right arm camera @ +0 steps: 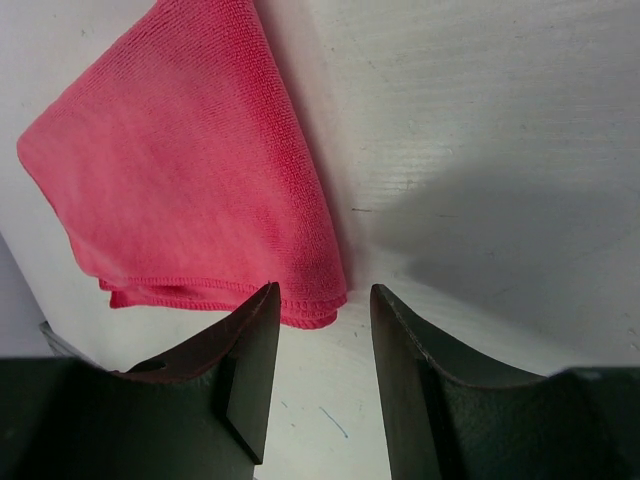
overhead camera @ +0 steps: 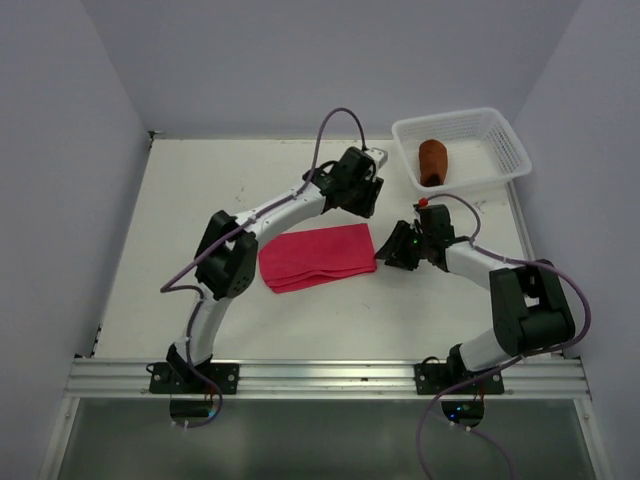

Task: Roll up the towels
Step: Roll the towel

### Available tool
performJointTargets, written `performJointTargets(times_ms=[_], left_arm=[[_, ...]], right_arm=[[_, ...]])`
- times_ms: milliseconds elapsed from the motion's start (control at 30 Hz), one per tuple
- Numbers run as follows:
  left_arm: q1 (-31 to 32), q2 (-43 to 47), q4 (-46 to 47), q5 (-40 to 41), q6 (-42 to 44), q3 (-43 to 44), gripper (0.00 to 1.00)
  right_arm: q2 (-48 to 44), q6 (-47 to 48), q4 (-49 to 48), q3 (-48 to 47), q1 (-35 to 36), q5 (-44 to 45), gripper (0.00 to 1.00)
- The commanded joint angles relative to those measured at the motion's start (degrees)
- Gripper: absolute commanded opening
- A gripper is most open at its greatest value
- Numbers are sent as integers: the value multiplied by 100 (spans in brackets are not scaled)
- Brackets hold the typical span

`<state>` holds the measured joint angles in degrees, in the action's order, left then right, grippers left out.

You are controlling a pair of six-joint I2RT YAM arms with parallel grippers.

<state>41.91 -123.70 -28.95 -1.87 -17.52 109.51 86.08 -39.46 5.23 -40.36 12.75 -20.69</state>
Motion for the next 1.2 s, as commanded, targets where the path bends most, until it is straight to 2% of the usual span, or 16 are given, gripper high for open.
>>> performJointTargets(times_ms=[0, 233, 467, 633, 833, 1167], left_arm=[[256, -382, -883, 529, -164, 597, 50], [476, -839, -1060, 811, -252, 808, 50], [599, -1306, -1455, 1285, -349, 1440, 50], [643, -1428, -1447, 1373, -410, 1564, 50], [748, -1587, -1482, 1347, -445, 1661, 50], [1012, -1543, -1640, 1610, -489, 1520, 50]], right_arm=[[110, -158, -636, 151, -19, -190, 45], [418, -343, -1278, 537, -19, -480, 43], [673, -404, -1613, 722, -19, -621, 37], [690, -378, -1666, 801, -10, -665, 28], [568, -395, -1780, 1003, 52, -638, 9], [128, -712, -2088, 1618, 350, -393, 1]])
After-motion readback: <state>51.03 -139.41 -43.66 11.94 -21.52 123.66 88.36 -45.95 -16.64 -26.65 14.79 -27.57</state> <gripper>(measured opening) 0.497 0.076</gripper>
